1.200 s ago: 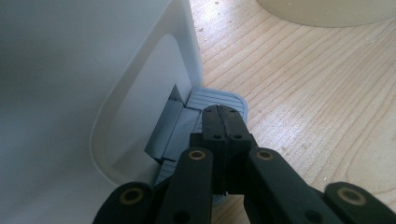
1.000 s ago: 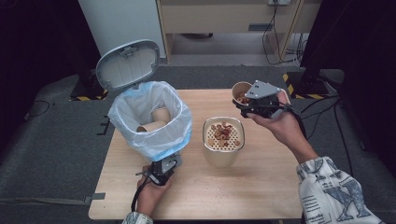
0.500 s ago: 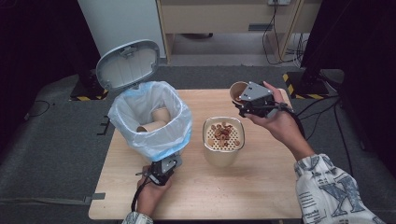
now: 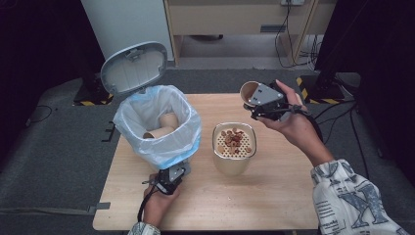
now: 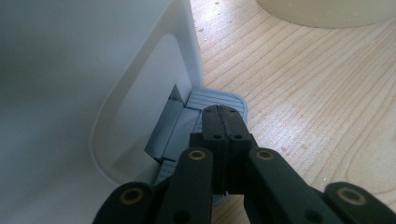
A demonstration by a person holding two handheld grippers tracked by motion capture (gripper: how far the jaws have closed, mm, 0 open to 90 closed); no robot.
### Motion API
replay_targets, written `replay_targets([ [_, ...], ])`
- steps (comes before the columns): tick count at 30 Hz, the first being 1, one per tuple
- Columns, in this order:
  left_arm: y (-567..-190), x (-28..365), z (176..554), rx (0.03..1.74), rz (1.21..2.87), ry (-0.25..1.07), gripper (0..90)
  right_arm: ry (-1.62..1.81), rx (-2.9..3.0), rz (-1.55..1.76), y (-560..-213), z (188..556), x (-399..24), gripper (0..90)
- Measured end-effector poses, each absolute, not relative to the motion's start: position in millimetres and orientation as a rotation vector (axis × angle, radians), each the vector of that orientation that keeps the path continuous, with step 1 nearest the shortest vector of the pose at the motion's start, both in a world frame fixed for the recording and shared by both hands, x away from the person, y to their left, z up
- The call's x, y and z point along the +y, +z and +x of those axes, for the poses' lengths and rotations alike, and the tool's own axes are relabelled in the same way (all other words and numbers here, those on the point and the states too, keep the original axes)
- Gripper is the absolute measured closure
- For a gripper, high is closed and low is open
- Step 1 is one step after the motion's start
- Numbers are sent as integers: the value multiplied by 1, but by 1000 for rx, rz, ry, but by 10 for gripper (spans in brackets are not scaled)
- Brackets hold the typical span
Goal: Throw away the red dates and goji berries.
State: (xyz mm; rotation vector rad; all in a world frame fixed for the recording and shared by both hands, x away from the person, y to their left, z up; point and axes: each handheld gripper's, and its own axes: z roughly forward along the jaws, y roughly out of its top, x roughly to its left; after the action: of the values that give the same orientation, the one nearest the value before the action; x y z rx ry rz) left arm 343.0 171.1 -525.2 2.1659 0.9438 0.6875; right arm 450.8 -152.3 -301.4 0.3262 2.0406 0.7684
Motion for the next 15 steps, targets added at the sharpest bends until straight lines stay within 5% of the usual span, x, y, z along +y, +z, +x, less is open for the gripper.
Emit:
replay_targets([
  [15, -525, 171, 343, 945, 2165, 686, 892, 621, 2001, 198, -294, 445, -143, 338],
])
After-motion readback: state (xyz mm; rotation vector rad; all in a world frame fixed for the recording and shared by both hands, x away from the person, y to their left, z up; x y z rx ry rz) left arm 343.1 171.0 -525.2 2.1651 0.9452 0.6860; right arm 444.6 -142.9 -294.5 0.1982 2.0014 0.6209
